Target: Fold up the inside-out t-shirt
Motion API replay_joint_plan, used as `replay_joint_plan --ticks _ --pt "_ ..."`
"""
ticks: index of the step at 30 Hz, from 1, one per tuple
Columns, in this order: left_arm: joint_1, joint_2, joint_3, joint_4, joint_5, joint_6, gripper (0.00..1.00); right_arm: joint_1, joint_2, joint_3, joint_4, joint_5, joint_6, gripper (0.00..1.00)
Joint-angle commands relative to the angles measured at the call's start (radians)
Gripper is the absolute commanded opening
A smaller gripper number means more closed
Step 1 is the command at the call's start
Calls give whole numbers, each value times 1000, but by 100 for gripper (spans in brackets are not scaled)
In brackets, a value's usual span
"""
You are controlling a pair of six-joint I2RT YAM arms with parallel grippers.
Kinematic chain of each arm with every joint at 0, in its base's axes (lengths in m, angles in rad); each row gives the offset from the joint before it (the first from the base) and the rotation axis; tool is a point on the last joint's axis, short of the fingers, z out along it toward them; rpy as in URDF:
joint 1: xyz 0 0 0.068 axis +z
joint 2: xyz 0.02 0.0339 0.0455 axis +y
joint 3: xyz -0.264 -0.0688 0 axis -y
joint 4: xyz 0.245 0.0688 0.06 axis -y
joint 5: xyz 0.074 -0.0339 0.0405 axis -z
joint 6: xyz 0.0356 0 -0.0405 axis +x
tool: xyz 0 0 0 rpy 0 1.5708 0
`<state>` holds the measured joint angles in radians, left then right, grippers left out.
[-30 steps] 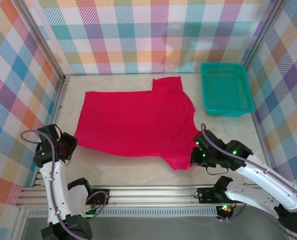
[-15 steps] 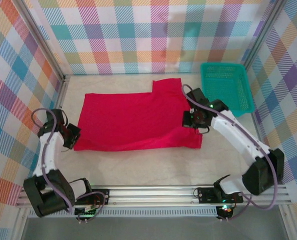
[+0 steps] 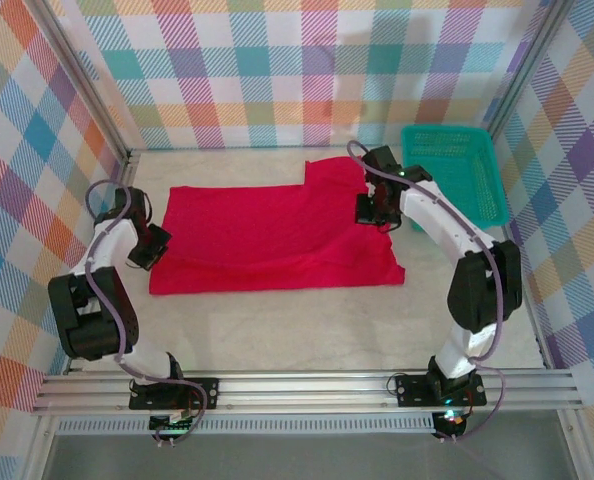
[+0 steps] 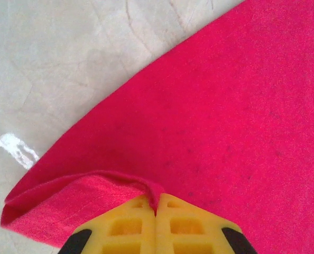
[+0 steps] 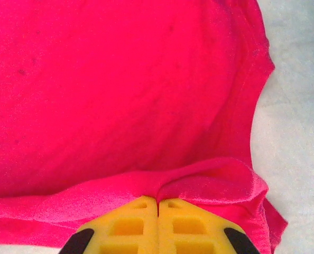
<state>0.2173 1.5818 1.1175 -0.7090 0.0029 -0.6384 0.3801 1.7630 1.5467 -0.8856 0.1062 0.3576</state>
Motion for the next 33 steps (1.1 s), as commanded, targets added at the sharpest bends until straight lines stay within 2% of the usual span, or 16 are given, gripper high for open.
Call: replay_joint_plan --ticks 1,7,10,13,16,18,20,24,28,30,33 --pt "-20 57 76 -28 -43 2 0 -22 47 52 8 -31 -30 0" --pt "-53 193 187 -60 -61 18 0 -52 158 119 10 -70 -44 0" --pt "-55 280 260 -95 -82 26 2 -75 265 222 -21 -107 -43 0" --pt "-55 377 369 -157 -106 51 25 -94 384 375 -73 -140 -39 5" --pt "-52 430 484 -232 -164 74 32 -106 486 544 -164 -135 -42 12" --pt "-56 409 516 -251 -193 74 42 -109 515 620 -222 -127 -46 33" --pt "-83 343 490 -230 -213 67 49 -106 487 579 -214 -133 -45 34" --pt "-209 181 349 -143 -219 72 54 -74 330 303 -87 -176 -28 39" --pt "-282 115 178 -30 -92 30 55 -19 223 63 78 -259 43 43" --pt "-288 119 116 20 -28 13 55 4 218 14 127 -268 76 45" --pt "-286 145 80 39 -5 9 54 15 250 -12 160 -299 117 50"
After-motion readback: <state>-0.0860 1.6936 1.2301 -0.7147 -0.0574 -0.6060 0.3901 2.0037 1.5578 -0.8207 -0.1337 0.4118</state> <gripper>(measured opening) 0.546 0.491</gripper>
